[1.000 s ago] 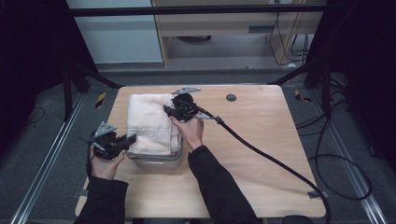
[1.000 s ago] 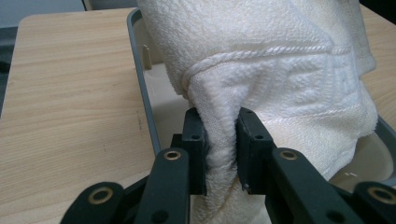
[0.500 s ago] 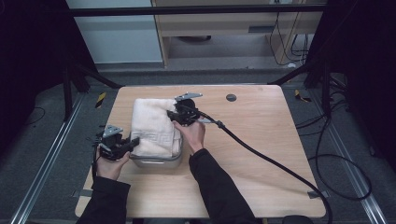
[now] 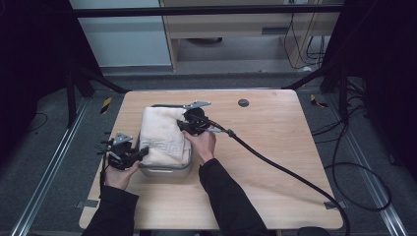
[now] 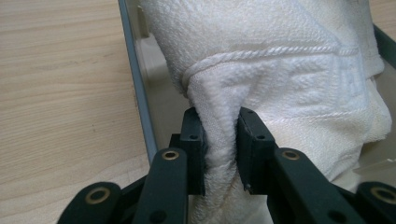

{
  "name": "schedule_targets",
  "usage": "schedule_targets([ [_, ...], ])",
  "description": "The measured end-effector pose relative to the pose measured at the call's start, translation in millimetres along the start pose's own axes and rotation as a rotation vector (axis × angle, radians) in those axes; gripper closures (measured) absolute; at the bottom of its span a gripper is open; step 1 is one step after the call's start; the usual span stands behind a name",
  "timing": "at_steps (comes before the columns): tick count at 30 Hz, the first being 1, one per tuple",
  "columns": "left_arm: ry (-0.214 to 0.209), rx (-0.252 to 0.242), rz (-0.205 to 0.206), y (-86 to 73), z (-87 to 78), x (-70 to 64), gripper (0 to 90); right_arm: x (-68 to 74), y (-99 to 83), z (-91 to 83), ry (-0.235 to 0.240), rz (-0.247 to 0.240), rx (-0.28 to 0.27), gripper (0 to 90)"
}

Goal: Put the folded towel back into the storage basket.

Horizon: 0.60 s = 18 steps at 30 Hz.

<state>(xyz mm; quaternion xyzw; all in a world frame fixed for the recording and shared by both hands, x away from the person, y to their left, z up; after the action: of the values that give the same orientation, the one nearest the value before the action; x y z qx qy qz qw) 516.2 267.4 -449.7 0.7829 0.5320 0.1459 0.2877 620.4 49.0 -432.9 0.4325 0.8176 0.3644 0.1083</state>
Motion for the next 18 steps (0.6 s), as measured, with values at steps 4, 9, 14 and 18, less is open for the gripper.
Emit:
schedule_targets([
  [4, 0.003, 0.013, -0.005, -0.6, 2.0, 0.7, 72.1, -0.4, -2.7, 2.9, -0.009, -0.013, 0.001, 61.8],
  [9, 0.017, 0.029, 0.0, -0.9, 4.5, 0.3, 70.7, -1.2, -5.0, 5.8, -0.022, -0.032, 0.014, 61.1],
  [14, 0.024, 0.03, 0.0, -0.9, 5.1, 0.6, 68.0, -1.5, -6.4, 7.8, -0.035, -0.047, 0.021, 59.0],
  [18, 0.022, 0.024, 0.0, -0.5, 5.3, 0.0, 65.7, -1.8, -7.5, 7.7, -0.042, -0.056, 0.021, 57.7],
])
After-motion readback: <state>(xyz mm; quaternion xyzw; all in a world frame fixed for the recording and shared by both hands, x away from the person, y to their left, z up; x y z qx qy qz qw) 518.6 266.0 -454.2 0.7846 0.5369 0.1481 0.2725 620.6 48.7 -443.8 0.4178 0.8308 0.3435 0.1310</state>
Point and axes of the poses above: each handheld gripper's, and its own axes: z roughly forward along the jaws, y roughly out of its top, x roughly to its left, the point moved 3 cm from there along z, roughly forward along the jaws, and after that the axes turned 13 degrees about x, right-handed, at the moved point
